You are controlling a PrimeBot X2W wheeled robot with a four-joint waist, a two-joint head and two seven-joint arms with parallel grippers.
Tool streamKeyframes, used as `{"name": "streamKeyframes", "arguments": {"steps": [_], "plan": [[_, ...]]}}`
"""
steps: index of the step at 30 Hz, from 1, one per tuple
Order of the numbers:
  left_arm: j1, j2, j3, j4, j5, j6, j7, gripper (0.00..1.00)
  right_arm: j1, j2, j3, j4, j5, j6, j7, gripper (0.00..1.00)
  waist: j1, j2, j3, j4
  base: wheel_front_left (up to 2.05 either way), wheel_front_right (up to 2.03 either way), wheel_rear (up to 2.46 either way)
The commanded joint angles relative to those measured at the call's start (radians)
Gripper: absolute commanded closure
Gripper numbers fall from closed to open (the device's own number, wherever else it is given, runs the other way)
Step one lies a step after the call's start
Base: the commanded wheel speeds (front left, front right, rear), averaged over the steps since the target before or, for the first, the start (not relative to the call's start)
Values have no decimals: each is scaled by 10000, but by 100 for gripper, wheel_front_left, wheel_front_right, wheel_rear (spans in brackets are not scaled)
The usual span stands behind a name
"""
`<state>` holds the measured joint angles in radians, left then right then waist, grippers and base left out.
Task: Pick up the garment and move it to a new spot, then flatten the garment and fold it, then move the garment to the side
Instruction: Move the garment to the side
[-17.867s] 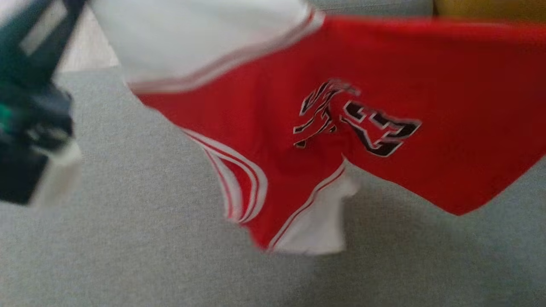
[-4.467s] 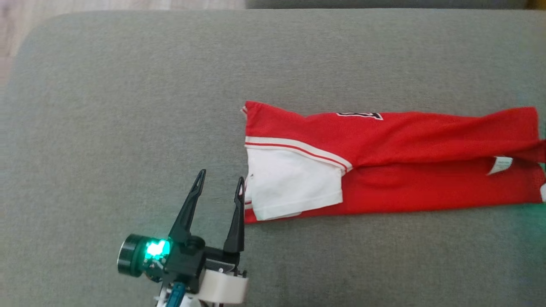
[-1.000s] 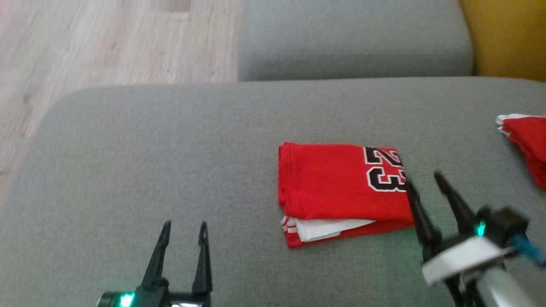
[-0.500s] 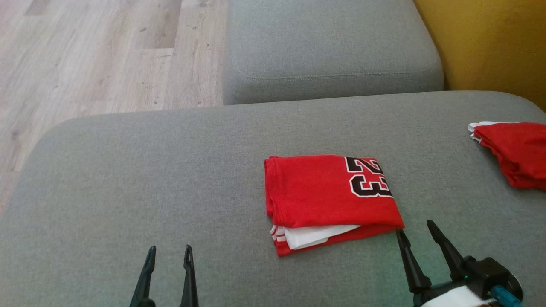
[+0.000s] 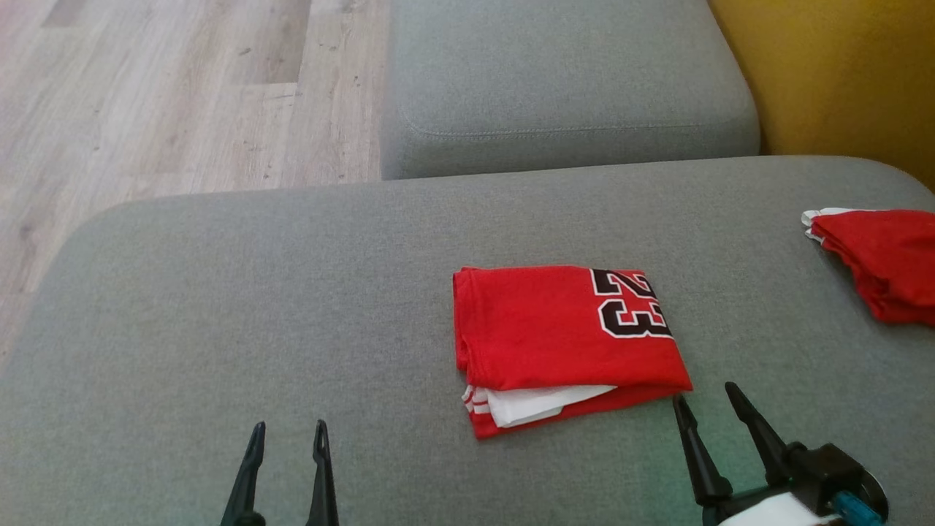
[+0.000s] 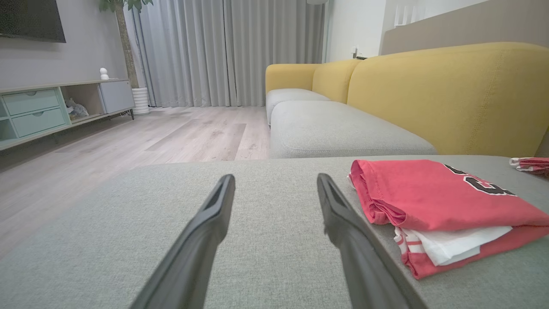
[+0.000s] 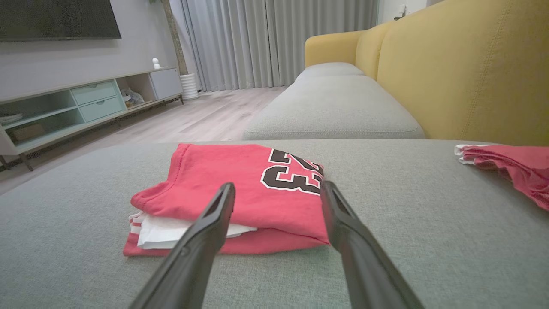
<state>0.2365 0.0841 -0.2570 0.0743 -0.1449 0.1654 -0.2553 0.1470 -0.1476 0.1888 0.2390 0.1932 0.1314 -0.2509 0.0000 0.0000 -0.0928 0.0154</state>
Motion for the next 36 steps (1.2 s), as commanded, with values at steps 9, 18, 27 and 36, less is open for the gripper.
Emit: {"name": "streamKeyframes", "arguments": {"steps": [9,18,27,36], "plan": [[-128,-206,519,-272,252,-72,-65,0,-561,-70,178,-145,-93,-7,-108,0,0,0,40,-54,0,0,0],[-116,-256,568,-245,376,-130,-65,0,-545,-107,127,-105,-141,-7,-108,0,0,0,85,-73,0,0,0],[-229,-294,448,-273,528,-196,-65,0,-986,-200,-105,101,-16,-7,-108,0,0,0,452,-69,0,0,0],[-557,-319,35,-465,780,-144,-65,0,-2529,-577,-291,1530,874,-7,-12,0,0,0,1064,47,0,0,0]]}}
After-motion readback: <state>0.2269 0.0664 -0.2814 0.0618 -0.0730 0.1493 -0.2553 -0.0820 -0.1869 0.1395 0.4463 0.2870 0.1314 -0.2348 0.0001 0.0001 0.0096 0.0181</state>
